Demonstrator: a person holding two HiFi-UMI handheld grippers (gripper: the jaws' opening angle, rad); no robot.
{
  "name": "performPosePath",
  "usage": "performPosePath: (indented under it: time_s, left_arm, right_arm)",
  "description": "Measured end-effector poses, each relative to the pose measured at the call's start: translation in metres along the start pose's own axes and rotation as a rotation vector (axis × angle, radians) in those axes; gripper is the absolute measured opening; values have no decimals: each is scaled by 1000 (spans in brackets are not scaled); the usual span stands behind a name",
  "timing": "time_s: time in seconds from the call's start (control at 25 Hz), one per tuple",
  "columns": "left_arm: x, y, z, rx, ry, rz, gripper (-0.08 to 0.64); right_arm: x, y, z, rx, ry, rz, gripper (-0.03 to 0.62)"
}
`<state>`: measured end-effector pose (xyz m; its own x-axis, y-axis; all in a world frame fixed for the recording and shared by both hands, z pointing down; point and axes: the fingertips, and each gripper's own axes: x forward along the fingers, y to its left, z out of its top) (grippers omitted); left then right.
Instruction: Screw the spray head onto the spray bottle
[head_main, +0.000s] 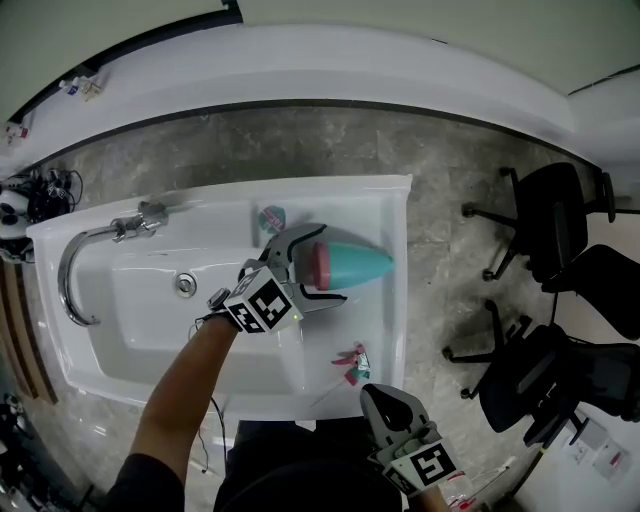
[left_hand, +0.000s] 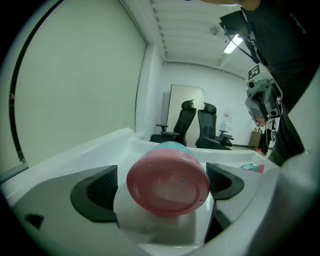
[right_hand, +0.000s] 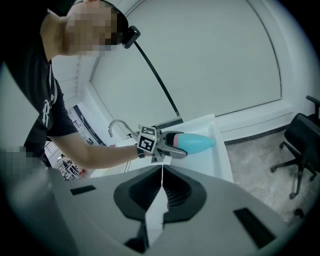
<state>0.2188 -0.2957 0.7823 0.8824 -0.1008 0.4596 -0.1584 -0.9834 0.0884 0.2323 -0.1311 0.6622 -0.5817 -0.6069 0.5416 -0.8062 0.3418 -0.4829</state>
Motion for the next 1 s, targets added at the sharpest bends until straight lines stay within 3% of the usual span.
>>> performPosePath:
  time_s: [0.16, 0.28, 0.4, 0.48, 0.8, 1.0]
  left_arm:
    - [3, -3, -7, 48, 43, 3, 528]
    - [6, -1, -16, 109, 99, 6, 526]
    - [9, 0, -19, 123, 132, 19, 522]
    - [12, 0, -20, 127, 146, 35, 469]
    - [11, 4, -17, 68, 154, 34, 457]
    - [10, 9, -12, 6, 130, 44, 457]
  right_arm:
    - [3, -15, -23, -16, 86, -32, 2]
    - [15, -34, -49, -11, 186, -97, 2]
    - [20, -46, -69, -37, 263, -154, 5]
    - [21, -51, -83, -62, 318, -180, 47]
    - [41, -66, -117, -176, 512, -235, 132]
    - [49, -69, -128, -212, 604, -244, 144]
